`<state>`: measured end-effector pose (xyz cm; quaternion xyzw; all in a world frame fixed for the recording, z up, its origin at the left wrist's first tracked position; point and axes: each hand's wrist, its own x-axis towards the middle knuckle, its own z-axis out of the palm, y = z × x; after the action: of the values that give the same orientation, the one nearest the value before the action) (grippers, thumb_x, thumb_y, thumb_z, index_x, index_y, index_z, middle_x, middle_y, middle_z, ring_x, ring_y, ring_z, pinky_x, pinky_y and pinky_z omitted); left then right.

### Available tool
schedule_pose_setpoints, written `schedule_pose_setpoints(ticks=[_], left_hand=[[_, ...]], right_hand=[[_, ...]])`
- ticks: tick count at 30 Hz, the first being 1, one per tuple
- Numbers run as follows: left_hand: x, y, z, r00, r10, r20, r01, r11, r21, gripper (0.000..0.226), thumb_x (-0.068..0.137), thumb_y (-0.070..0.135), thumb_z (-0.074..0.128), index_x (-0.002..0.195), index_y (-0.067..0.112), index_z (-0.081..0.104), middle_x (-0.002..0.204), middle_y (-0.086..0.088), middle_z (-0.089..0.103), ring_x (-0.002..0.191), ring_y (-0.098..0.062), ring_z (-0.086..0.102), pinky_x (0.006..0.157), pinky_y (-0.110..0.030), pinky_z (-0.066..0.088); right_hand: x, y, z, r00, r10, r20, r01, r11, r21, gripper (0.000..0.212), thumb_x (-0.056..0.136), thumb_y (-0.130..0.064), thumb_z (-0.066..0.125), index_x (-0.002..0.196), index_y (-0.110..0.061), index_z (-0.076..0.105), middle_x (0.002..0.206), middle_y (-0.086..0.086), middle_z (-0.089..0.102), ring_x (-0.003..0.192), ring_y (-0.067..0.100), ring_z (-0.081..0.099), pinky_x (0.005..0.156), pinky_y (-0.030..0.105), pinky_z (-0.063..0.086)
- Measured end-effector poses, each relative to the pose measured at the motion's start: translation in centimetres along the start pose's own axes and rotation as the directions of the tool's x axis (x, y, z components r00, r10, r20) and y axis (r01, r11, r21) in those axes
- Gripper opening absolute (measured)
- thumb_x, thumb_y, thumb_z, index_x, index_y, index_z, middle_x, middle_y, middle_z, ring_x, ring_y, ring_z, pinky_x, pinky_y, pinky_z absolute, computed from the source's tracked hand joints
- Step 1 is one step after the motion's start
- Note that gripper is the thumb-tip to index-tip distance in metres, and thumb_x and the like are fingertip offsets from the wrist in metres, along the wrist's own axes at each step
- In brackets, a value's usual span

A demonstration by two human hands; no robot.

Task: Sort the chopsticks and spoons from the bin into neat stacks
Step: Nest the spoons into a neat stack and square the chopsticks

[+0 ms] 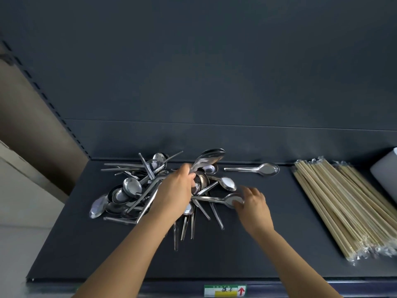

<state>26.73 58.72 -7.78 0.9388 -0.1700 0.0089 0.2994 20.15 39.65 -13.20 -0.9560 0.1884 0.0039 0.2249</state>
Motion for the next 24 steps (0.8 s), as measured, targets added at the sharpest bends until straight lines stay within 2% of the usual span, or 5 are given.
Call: schedule_pose_setpoints(ticks=[4,9,13,19,24], left_hand=[[-0.2,0.5,0.0,0.996,-0.070,0.055,0.077,0.986,-0.149,0.016,0.100,0.019,0.040,0.086,0.011,0.041,0.084,0.003,0.056,0.061,-0.011,0.054,0.060,-0.033,0.046],[-0.1,0.3,0.0,0.977,-0.199,0.071,0.210,0.953,-0.217,0.020,0.101,0.023,0.036,0.102,0.007,0.048,0.083,-0.005,0.057,0.070,-0.024,0.054,0.066,-0.039,0.042],[0.1,1.0,-0.2,0.966,-0.230,0.117,0.256,0.914,-0.314,0.021,0.101,0.022,0.034,0.096,0.006,0.045,0.074,-0.004,0.052,0.058,-0.015,0.046,0.055,-0.029,0.037],[-0.6,2.2,-0.6,0.980,-0.101,0.169,0.171,0.861,-0.479,0.031,0.099,0.039,0.031,0.099,0.013,0.047,0.071,0.001,0.050,0.066,-0.017,0.050,0.061,-0.031,0.038],[-2.8,4.0,-0.2,0.967,-0.034,0.252,0.181,0.789,-0.587,0.033,0.096,0.048,0.019,0.090,0.029,0.045,0.078,0.013,0.045,0.079,-0.003,0.048,0.077,-0.017,0.039]], right_hand=[[0.4,0.0,1.3,1.000,0.017,-0.012,-0.017,1.000,-0.010,0.030,0.087,-0.006,0.050,0.116,-0.012,0.060,0.105,0.007,0.056,0.098,0.028,0.055,0.070,0.029,0.042],[0.3,-0.1,-0.8,0.994,0.042,-0.105,-0.023,0.985,0.171,0.028,0.085,-0.001,0.050,0.104,-0.015,0.065,0.096,0.001,0.067,0.087,0.023,0.061,0.070,0.030,0.048],[0.5,-2.1,-5.6,0.960,-0.015,-0.279,0.118,0.926,0.358,0.014,0.086,-0.003,0.060,0.093,-0.013,0.068,0.077,-0.009,0.065,0.076,0.012,0.062,0.064,0.008,0.040],[-0.7,-6.4,-10.7,0.922,-0.228,-0.312,0.352,0.829,0.434,0.019,0.083,-0.002,0.063,0.080,-0.020,0.066,0.071,-0.018,0.064,0.073,0.000,0.058,0.063,0.007,0.039],[-1.0,-8.3,-9.3,0.900,-0.201,-0.387,0.380,0.797,0.470,0.015,0.082,-0.004,0.067,0.085,-0.018,0.072,0.083,-0.010,0.056,0.079,-0.002,0.054,0.067,0.004,0.037]])
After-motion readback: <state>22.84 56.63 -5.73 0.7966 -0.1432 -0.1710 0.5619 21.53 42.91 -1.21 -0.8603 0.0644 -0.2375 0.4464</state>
